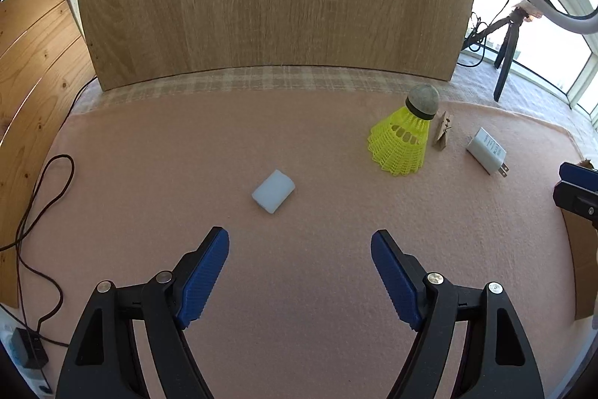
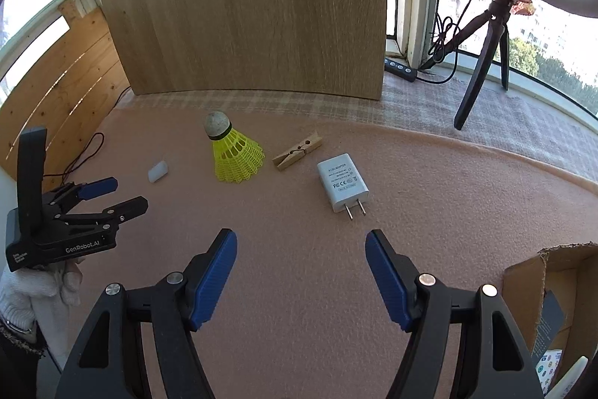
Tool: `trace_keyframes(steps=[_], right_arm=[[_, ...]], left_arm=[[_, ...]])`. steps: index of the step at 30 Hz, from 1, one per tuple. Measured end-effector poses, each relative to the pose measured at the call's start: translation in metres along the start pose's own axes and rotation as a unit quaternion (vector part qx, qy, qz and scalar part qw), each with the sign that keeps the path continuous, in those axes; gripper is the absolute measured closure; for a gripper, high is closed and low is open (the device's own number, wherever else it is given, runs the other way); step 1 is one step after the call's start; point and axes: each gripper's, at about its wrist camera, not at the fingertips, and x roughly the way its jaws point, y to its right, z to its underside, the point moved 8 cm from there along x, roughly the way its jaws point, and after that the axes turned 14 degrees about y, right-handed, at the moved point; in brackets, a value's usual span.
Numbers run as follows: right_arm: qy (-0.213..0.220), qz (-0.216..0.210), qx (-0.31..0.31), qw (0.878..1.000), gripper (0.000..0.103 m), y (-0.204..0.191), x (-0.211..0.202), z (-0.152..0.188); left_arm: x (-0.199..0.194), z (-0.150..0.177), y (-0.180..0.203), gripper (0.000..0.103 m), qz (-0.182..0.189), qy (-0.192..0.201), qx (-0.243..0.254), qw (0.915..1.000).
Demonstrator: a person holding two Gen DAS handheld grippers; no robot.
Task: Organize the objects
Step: 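Move the left tool toward the white eraser while the right tool approaches the wooden clothespin, then grasp the white eraser with the left tool while the right tool grasps the clothespin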
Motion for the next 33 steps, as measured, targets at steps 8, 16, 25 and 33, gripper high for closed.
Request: trace_keyframes(steps=[8, 16, 25, 33], right_arm=[[-0.024, -0.033, 0.063, 0.997, 0.049, -0.005, 0.052, -0.021], [-0.066, -0.016, 0.166, 0.984, 0.061, 0.019, 0.105, -0.044], [-0.111, 0.046, 0.136, 0.983, 0.068, 0.015, 0.141, -0.046], [-0.126, 0.08, 0.102, 0.984, 0.068, 0.012, 0.155, -0.036]], left_arm=[[0.027, -0.002, -0.024, 0.025, 0.001, -0.004, 0.013, 0.9999], [0.041, -0.005, -0.031, 0.028, 0.011, -0.005, 0.023, 0.9997], [0.057, -0.009, -0.026, 0.028, 0.024, -0.017, 0.037, 0.9989], [0.069, -0.01, -0.014, 0.037, 0.029, -0.021, 0.045, 0.9984]])
